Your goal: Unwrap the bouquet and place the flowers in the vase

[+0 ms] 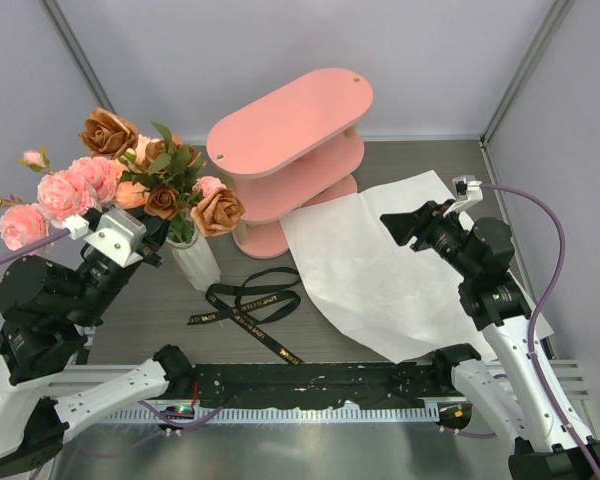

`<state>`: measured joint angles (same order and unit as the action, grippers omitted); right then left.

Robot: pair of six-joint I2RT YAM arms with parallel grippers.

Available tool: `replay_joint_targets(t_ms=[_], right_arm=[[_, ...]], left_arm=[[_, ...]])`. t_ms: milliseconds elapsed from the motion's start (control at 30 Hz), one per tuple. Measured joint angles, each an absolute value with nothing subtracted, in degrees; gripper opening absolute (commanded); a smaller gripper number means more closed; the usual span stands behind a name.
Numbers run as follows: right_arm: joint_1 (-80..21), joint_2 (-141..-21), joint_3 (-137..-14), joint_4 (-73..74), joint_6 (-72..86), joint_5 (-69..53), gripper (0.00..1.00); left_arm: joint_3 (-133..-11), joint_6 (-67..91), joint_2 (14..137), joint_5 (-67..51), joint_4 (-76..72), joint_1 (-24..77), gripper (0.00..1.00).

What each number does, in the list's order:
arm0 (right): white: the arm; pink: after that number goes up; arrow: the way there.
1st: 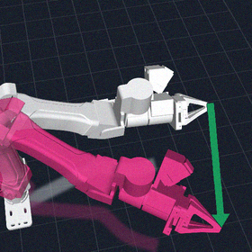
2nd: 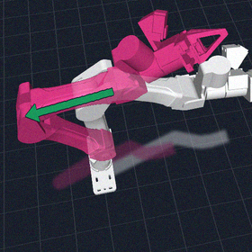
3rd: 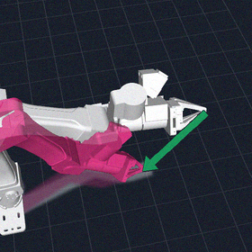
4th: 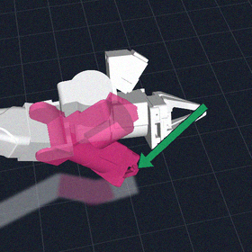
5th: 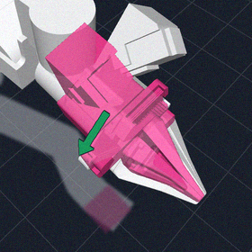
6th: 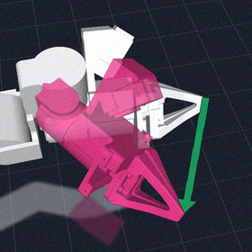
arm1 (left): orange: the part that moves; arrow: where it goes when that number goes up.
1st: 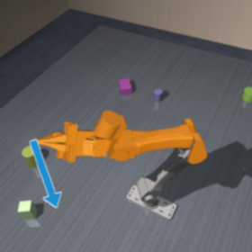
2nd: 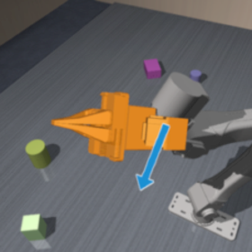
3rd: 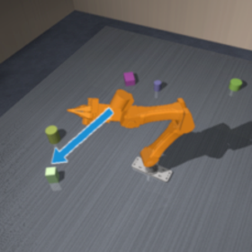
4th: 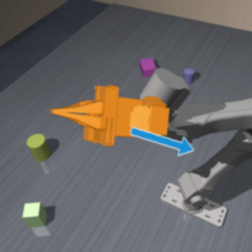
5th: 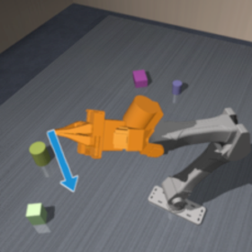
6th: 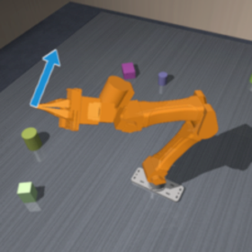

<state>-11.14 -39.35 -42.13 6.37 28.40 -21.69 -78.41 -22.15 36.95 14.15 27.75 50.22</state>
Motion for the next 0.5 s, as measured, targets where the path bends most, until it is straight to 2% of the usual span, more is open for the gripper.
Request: replay_joint_targets(t_ms=[500], right_arm=[[-11.14,-39.38,-42.13,6.48,28.64,-21.74,0.57]], left_arm=[[-84.58,-21.47,37.5,14.04,32.47,50.22,0.0]])
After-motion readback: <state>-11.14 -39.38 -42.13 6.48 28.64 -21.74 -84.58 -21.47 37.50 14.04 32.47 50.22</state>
